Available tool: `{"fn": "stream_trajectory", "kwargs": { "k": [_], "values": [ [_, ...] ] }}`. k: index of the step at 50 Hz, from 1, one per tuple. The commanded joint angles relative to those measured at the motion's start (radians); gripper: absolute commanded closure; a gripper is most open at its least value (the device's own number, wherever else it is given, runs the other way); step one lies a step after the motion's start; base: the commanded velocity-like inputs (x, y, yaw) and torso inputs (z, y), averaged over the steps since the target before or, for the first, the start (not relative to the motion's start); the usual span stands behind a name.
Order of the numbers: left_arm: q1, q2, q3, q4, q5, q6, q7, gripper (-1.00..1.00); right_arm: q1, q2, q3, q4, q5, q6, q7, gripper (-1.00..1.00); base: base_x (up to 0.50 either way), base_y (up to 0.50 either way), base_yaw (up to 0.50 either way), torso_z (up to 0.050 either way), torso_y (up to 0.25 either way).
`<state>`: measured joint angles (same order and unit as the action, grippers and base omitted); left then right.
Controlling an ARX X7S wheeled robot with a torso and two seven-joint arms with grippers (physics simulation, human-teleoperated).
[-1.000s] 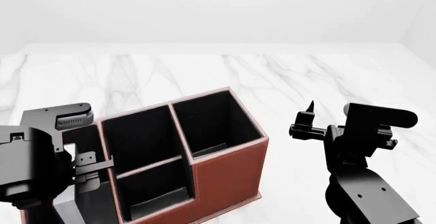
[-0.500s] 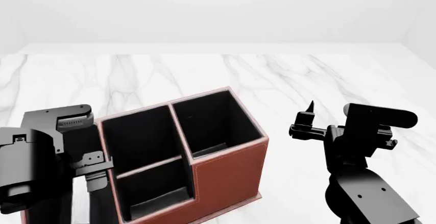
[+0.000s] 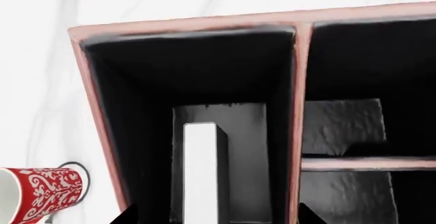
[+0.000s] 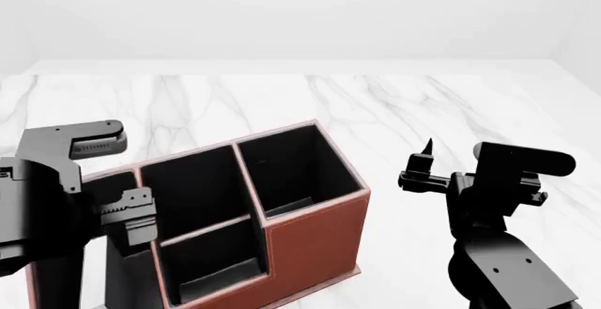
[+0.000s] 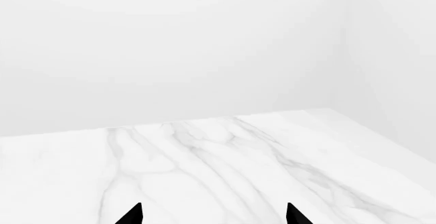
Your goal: Pick up the book and place it in the left compartment of the caddy.
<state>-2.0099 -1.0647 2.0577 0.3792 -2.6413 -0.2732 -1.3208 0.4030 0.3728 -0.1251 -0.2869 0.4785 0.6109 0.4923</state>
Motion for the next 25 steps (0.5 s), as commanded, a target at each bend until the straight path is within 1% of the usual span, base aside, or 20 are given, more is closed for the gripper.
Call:
{"fn": "stream_trajectory", "kwargs": {
  "k": [1, 2, 6, 7, 8, 14, 16, 18, 20, 22, 23, 24, 25],
  "values": [
    [-0.202, -0.022, -0.118, 0.096, -0.095, -0.060, -0.084, -1.00, 0.002, 0.002, -0.003, -0.006, 0.003, 0.004, 0.004, -1.00, 0.00, 0.00, 0.00, 0.000, 0.000],
    [-0.247, -0.031, -0.146, 0.107, -0.136, -0.076, -0.105, -1.00, 0.001, 0.004, -0.001, -0.011, 0.005, 0.006, 0.004, -1.00, 0.00, 0.00, 0.00, 0.000, 0.000],
    [-0.309, -0.042, -0.206, 0.124, -0.199, -0.087, -0.136, -1.00, 0.005, 0.005, 0.000, -0.015, 0.008, 0.010, 0.007, -1.00, 0.00, 0.00, 0.00, 0.000, 0.003],
    [-0.332, -0.046, -0.238, 0.132, -0.219, -0.093, -0.156, -1.00, 0.005, 0.005, 0.000, -0.017, 0.009, 0.011, 0.008, -1.00, 0.00, 0.00, 0.00, 0.000, 0.000],
    [-0.333, -0.050, -0.258, 0.137, -0.240, -0.099, -0.174, -1.00, 0.006, 0.005, -0.001, -0.019, 0.009, 0.012, 0.008, -1.00, 0.00, 0.00, 0.00, 0.000, 0.000],
    [-0.327, -0.065, -0.332, 0.148, -0.255, -0.107, -0.225, -1.00, 0.003, 0.006, -0.003, -0.024, 0.010, 0.012, 0.010, -1.00, 0.00, 0.00, 0.00, 0.000, 0.000],
    [-0.325, -0.064, -0.350, 0.161, -0.258, -0.099, -0.230, -1.00, 0.004, 0.005, -0.005, -0.022, 0.010, 0.012, 0.010, -1.00, 0.00, 0.00, 0.00, 0.000, 0.000],
    [-0.315, -0.058, -0.370, 0.181, -0.245, -0.092, -0.209, -1.00, 0.006, 0.006, -0.006, -0.029, 0.013, 0.016, 0.011, -1.00, 0.00, 0.00, 0.00, 0.000, 0.000],
    [-0.297, -0.058, -0.387, 0.213, -0.184, -0.060, -0.177, -1.00, 0.007, 0.006, -0.008, -0.034, 0.013, 0.018, 0.011, -1.00, 0.00, 0.00, 0.00, 0.000, 0.000],
    [-0.275, -0.055, -0.411, 0.258, -0.058, -0.022, -0.112, -1.00, 0.010, 0.007, -0.012, -0.047, 0.016, 0.022, 0.012, -1.00, 0.00, 0.00, 0.00, 0.000, 0.000],
    [-0.266, -0.055, -0.412, 0.270, -0.003, -0.008, -0.110, -1.00, 0.012, 0.008, -0.013, -0.055, 0.016, 0.023, 0.013, -1.00, 0.00, 0.00, 0.00, 0.000, 0.000],
    [-0.249, -0.054, -0.410, 0.286, 0.011, -0.003, -0.093, -1.00, 0.012, 0.008, -0.015, -0.063, 0.015, 0.022, 0.014, -1.00, 0.00, 0.00, 0.00, 0.000, 0.000],
    [-0.188, -0.060, -0.424, 0.368, 0.147, 0.108, -0.031, -1.00, 0.010, 0.013, -0.027, -0.089, -0.007, 0.001, 0.016, -1.00, 0.00, 0.00, 0.00, 0.000, 0.000]
  ]
}}
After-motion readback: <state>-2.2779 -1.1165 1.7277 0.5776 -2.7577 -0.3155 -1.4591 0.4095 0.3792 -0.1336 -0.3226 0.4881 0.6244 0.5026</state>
